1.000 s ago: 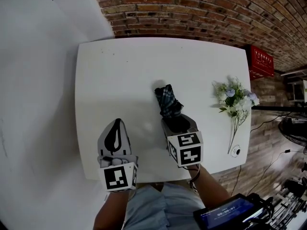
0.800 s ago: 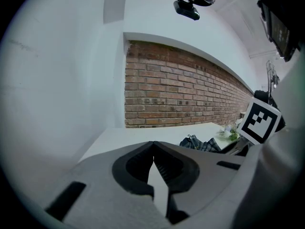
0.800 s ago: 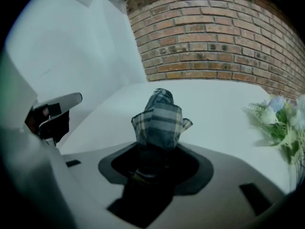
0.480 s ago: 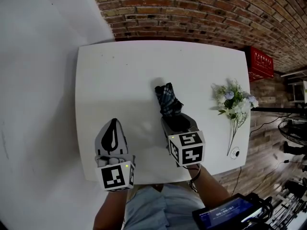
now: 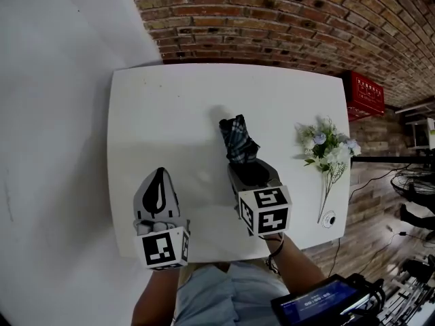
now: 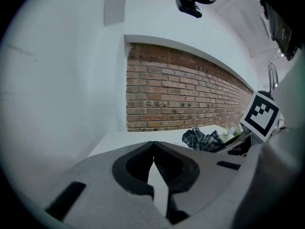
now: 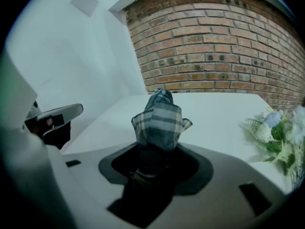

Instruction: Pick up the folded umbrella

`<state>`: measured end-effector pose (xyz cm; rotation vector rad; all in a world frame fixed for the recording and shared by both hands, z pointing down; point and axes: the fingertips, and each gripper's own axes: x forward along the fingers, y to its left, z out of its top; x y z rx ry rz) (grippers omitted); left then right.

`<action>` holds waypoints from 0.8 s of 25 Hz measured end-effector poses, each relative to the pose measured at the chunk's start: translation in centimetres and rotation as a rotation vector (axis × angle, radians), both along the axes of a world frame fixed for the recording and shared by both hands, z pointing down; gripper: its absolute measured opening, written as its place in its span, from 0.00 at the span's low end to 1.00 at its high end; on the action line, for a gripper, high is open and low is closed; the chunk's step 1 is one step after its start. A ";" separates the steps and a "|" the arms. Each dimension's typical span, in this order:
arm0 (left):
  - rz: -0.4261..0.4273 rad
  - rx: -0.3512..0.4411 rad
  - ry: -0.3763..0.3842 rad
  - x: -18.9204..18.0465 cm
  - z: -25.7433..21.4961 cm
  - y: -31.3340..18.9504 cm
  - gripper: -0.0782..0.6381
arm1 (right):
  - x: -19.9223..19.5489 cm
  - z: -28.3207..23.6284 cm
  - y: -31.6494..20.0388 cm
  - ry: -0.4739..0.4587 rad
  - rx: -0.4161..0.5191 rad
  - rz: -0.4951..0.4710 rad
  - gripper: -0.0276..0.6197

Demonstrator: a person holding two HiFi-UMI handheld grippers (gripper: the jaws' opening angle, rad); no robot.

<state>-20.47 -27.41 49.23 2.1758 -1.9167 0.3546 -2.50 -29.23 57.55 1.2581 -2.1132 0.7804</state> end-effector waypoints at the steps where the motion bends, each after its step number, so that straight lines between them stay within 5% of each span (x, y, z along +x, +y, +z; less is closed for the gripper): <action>1: -0.001 0.001 0.001 0.0 0.0 0.1 0.12 | 0.1 -0.3 -0.1 -0.002 0.008 0.002 0.36; 20: -0.001 0.063 -0.017 0.0 -3.2 0.7 0.12 | 0.0 -5.6 -0.7 -0.034 0.146 0.003 0.36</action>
